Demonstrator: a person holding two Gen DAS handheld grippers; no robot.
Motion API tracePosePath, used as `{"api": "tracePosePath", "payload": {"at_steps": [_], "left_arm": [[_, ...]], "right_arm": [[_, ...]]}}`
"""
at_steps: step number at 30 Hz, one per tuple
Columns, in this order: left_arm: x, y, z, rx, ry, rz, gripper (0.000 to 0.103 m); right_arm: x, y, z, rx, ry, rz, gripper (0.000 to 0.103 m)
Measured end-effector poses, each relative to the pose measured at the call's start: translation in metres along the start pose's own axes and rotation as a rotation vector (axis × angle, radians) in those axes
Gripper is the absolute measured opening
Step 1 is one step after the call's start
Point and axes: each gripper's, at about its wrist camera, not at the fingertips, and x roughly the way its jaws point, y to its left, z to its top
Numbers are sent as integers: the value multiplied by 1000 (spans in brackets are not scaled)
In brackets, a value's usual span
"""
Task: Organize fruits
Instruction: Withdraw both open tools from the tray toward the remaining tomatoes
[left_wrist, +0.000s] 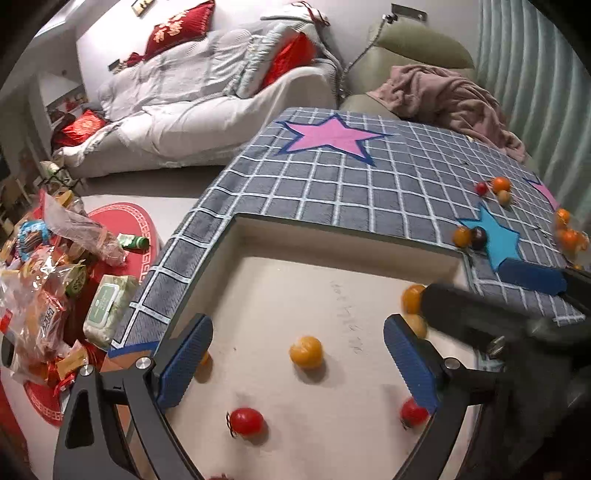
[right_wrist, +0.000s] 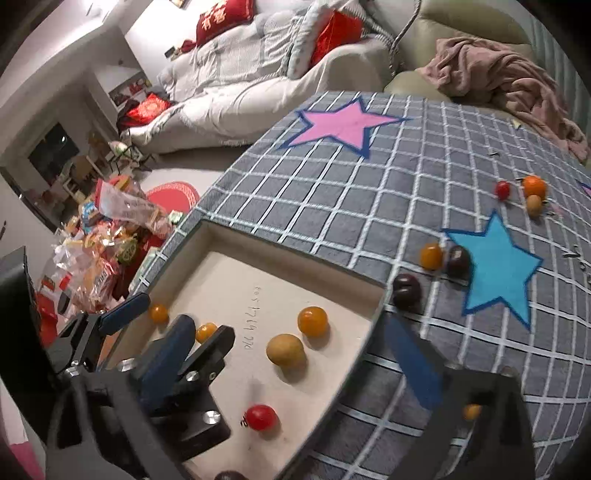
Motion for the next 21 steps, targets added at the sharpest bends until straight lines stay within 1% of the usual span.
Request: {"api": "tracePosePath", "payload": {"at_steps": [4,7,9,12,15,19,21], "left_arm": [[-13,-5,-5,16,14,-21,95],[-28,-9,-8,39,6,-42,95],[-41,-13,-10,51,-3,-58,95],[-58,-22,-11,62,1,-106,95],[-75,-42,-8,91,5,-156,95],[-98,-75,-5,149,-24,-192,95],[-107,-92,-2,172,-29,-210,95]], "right_arm": [[-21,-18,-9,43,-18,5,103],[-41,-44,-24,98,-14,-9,103],[-53,-63,-36,136,-15,-29,103],[-69,-96,-54,212,-17,-75,103],[-82,-127,-70,278,-15,-113,103],[-106,-165,-81,336,-22,-187,103],[-120,-179,-87,362,-38,-203,103]]}}
